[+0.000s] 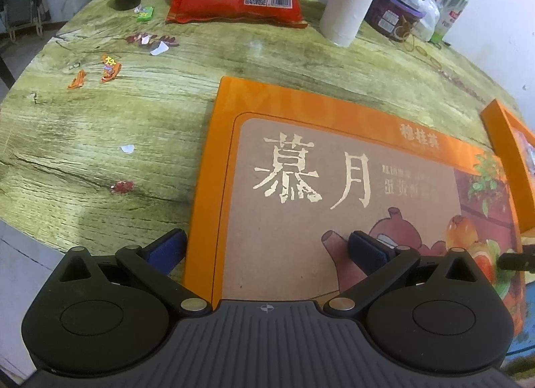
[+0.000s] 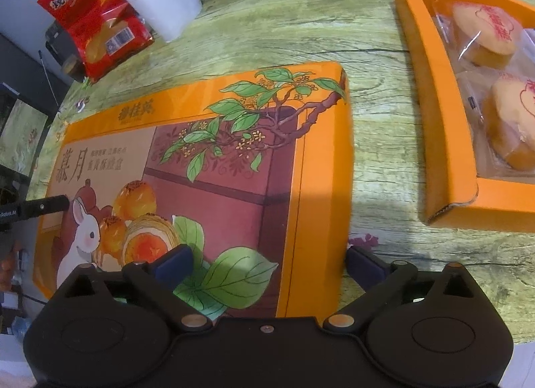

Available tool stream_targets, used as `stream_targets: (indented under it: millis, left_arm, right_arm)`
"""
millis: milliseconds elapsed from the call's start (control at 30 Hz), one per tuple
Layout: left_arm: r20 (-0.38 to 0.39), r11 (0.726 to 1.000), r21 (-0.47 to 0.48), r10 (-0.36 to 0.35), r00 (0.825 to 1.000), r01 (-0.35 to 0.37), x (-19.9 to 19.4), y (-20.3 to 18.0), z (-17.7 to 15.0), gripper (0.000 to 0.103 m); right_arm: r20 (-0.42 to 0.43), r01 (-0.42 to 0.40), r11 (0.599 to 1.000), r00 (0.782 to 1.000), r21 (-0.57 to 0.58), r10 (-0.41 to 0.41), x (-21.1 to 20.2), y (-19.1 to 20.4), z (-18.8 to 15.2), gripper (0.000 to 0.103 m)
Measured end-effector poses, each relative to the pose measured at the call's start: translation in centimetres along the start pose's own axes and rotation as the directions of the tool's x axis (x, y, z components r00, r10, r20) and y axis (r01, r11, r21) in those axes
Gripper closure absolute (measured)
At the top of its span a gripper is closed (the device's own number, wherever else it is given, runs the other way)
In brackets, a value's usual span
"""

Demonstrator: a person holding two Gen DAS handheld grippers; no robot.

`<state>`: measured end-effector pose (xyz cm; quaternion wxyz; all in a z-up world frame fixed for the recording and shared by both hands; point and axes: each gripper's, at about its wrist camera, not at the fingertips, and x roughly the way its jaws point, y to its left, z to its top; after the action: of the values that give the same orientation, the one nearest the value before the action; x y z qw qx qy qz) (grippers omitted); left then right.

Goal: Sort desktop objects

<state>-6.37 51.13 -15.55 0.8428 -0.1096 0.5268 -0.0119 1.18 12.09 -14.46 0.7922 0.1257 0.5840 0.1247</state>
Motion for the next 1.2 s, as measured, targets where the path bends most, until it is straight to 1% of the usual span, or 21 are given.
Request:
stream_targets:
  millis: [100, 400, 733, 1200]
  left_arm:
    - [0.011, 1.000, -0.010, -0.007, 1.000, 0.008, 0.1, 0.1, -0.1, 0.000]
    - [0.019, 1.000, -0.007, 0.001, 1.000, -0.001, -0.1, -0.4, -0.4, 0.000]
    - [0.040, 1.000, -0.003, 0.016, 0.999, -0.016, -1.2, -0.8, -0.6, 0.000]
    - [0.087, 0.999, 0.001, 0.033, 0.996, -0.033, -3.2, -0.9, -0.2, 0.000]
  right_arm:
    - [-0.001, -0.001, 1.000, 1.000, -0.006, 0.001, -0.1, 0.0, -0.1, 0.003]
    - [-0.012, -0.002, 1.000, 1.000, -0.023, 0.002, -0.3, 0.4, -0.2, 0.004]
    - [-0.014, -0.009, 1.000, 1.000, -0.025, 0.008, -0.6, 0.5, -0.3, 0.005]
    - [0.023, -0.019, 0.999, 1.000, -0.044, 0.020, -1.3, 1.2, -0.1, 0.005]
